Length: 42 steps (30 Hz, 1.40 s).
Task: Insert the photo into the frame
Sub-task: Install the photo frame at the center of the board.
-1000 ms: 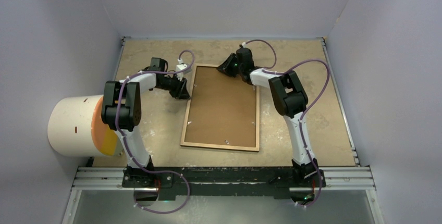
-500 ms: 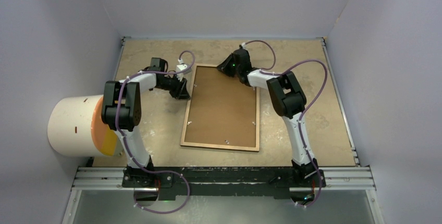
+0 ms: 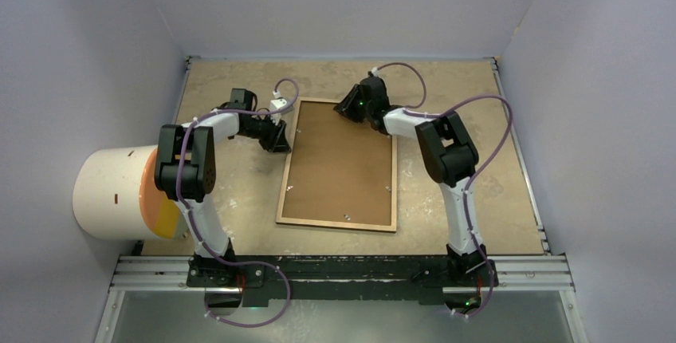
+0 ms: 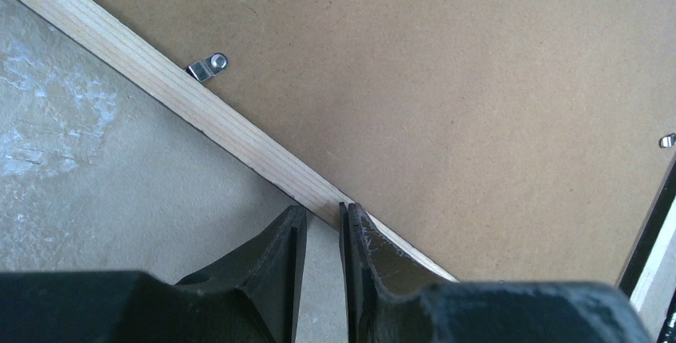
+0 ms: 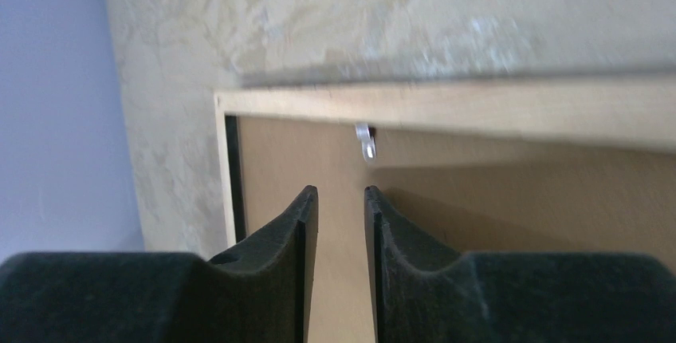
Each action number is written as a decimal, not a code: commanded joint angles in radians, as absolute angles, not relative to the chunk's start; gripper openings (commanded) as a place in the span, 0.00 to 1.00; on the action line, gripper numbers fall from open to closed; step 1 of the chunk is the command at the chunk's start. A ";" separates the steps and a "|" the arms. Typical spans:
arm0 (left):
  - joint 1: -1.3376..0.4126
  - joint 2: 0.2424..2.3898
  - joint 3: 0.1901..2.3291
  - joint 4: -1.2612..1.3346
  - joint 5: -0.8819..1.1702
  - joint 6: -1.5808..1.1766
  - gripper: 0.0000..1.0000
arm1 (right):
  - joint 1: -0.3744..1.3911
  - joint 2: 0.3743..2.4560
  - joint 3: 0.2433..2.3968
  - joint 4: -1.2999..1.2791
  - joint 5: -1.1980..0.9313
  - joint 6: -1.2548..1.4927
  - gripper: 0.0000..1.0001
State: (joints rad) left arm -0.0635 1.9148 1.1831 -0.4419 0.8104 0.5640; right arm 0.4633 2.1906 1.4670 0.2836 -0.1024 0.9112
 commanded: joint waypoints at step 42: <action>-0.066 1.893 1.135 -0.499 0.727 0.622 0.25 | 0.351 1.874 1.189 -0.060 0.182 0.642 0.19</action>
State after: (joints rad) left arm -0.0658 1.8961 1.1645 -0.4423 0.7990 0.5877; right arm 0.3614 1.9144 1.1831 0.0200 0.1143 0.6758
